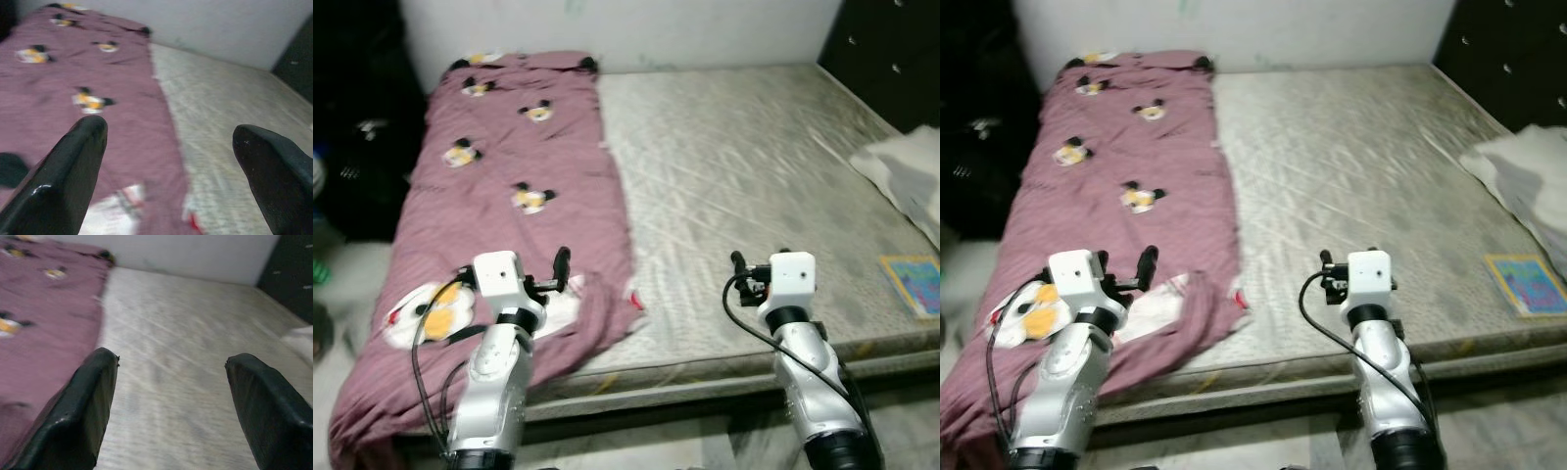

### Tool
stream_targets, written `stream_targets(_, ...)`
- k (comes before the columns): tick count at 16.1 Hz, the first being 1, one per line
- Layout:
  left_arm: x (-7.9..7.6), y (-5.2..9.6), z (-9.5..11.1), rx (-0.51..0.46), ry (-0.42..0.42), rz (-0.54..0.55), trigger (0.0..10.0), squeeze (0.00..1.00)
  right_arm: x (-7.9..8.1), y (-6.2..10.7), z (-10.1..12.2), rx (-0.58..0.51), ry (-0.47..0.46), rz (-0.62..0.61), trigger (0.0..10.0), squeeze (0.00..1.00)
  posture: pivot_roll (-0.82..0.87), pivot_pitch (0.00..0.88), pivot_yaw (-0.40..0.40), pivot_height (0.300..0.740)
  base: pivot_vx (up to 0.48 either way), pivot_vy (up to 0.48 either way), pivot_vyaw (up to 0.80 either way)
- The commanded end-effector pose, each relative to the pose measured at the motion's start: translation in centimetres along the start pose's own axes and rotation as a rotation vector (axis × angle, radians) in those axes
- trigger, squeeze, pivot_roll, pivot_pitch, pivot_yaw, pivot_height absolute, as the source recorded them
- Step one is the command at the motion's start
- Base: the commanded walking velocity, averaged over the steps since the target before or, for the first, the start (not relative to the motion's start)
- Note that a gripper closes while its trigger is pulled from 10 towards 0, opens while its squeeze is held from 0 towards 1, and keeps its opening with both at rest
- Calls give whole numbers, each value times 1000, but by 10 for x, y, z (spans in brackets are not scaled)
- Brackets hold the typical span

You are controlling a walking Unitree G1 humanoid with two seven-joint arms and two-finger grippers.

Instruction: Clean up the room

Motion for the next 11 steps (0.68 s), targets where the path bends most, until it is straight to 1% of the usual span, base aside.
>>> stream_targets(1,2,0,2,-5,-9,8,10000,0,4,1,0,-1,1,17,10000,0,-25,113,10,740,0,480,0)
stream_targets(2,2,1,4,-18,-12,9,10000,0,4,1,0,0,1,19,10000,0,-25,113,10,740,0,0,0)
stream_targets(4,-3,3,5,-30,-2,-22,10000,0,4,1,0,1,0,20,10000,0,-23,115,8,740,0,0,0)
stream_targets(6,-4,3,5,-28,-18,-34,10000,0,5,1,0,2,-2,20,10000,0,-21,117,10,740,0,0,0)
stream_targets(7,-4,3,7,-33,-21,-49,10000,0,5,1,0,5,-6,18,10000,0,-21,117,11,740,244,0,0)
stream_targets(11,-5,4,8,-36,-24,-55,10000,0,5,1,-1,6,-6,16,10000,0,-20,118,14,740,273,0,0)
Point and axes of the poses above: a point about 5 cm out from each wrist's last joint towards the gripper, its own y axis pointing back from the gripper into the wrist, its own z axis along the axis of the wrist's last joint, x = y × z, the point moved 4 cm from there along -y, pointing out of the wrist towards the gripper, and after that the axes turned 4 degrees about y, right-handed, at the moved point
